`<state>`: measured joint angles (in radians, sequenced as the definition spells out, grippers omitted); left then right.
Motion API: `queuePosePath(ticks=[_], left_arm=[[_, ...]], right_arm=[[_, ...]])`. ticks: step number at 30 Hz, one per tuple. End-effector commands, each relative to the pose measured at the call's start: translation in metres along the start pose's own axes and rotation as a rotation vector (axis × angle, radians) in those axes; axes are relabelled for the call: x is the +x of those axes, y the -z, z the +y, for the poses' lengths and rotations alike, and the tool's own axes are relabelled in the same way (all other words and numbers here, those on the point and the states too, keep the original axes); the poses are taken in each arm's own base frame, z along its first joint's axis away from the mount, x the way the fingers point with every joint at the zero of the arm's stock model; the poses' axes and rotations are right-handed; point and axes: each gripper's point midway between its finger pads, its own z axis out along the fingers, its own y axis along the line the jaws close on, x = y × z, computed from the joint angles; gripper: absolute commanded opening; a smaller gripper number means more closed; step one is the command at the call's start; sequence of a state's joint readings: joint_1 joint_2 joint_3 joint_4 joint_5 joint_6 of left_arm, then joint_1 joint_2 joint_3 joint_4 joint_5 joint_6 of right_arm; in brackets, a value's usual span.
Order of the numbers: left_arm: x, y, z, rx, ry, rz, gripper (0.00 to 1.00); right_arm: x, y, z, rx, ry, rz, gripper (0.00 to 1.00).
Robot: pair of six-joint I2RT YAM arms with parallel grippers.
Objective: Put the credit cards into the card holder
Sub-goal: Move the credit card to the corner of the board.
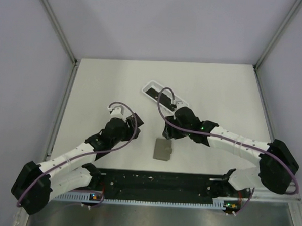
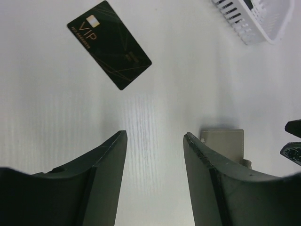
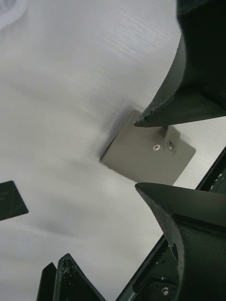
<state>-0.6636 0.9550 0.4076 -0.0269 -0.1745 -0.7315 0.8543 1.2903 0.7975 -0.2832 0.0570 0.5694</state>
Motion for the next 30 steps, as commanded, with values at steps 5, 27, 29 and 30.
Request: queuePosePath(ticks=[5, 27, 29, 30], left_arm=[[-0.005, 0.004, 0.058, -0.181, 0.131, -0.034, 0.37], [-0.029, -0.052, 0.077, -0.209, 0.146, -0.013, 0.00], [-0.026, -0.055, 0.078, -0.207, 0.147, 0.002, 0.00], [-0.026, -0.057, 0.078, -0.206, 0.147, 0.005, 0.00]], right_arm=[[-0.055, -0.070, 0.069, -0.189, 0.122, 0.021, 0.51], [-0.096, -0.194, 0.063, -0.098, 0.134, 0.135, 0.40], [-0.091, -0.196, 0.065, -0.118, 0.130, 0.155, 0.39], [-0.087, -0.197, 0.067, -0.130, 0.129, 0.168, 0.38]])
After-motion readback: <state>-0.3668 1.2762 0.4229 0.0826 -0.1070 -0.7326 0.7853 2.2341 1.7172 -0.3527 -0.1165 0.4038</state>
